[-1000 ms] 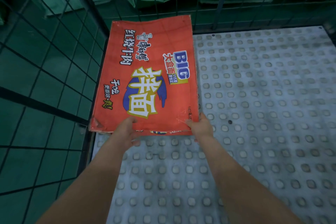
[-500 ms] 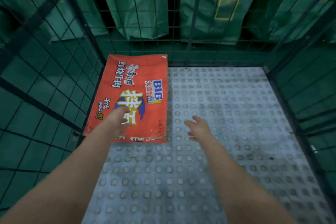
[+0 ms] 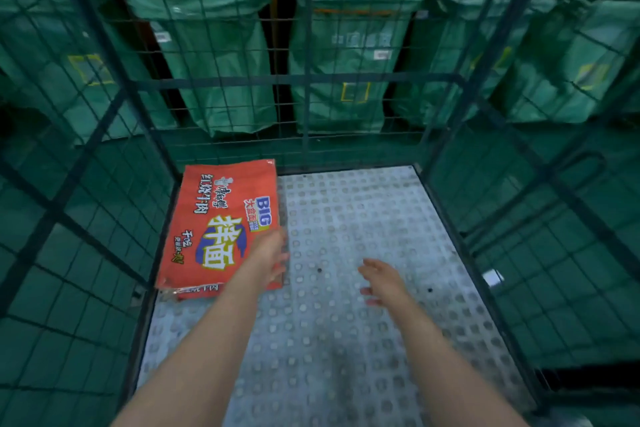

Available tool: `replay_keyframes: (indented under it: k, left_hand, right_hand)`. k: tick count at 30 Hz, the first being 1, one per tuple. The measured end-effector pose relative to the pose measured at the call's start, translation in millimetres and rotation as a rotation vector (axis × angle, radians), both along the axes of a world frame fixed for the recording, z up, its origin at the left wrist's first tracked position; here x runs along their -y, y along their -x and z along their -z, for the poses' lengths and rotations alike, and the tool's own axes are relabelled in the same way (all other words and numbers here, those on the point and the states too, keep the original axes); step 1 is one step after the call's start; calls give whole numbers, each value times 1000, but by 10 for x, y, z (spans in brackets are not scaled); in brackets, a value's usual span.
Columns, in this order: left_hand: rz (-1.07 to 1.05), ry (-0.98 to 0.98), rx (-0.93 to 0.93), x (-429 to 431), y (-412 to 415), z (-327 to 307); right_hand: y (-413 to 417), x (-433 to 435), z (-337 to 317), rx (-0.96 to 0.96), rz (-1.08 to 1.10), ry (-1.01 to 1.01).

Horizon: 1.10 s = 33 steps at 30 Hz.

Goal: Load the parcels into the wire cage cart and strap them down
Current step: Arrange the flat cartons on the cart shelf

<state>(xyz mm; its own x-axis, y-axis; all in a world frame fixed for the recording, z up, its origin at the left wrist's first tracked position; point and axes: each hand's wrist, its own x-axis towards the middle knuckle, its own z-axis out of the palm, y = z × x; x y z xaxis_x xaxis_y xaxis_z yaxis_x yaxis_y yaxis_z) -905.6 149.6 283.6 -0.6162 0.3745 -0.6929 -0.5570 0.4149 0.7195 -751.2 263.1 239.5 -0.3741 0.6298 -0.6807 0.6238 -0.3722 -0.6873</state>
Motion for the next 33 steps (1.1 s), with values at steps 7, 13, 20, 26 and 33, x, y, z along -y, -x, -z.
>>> replay_keyframes:
  k: [7,13,20,26,33]
  left_hand:
    - [306,28,-64,-8,-359,-358]
    - [561,53,-127,65,-768,-413]
    - [878,35,-110,29,-1575,-428]
    - [1117,46,-121,37,-2307,-375]
    - [1389,94,-99,261,-3382,-298]
  right_hand:
    - [-512,316,-436,-1,175,-27]
    - [-1018,680,-600,-39,341,-39]
    - [-1908,1097,-538,-100,648,-72]
    - [-2535,1507,-495,-76,857,-31]
    - [-3331,2144,-436,-100,1062,88]
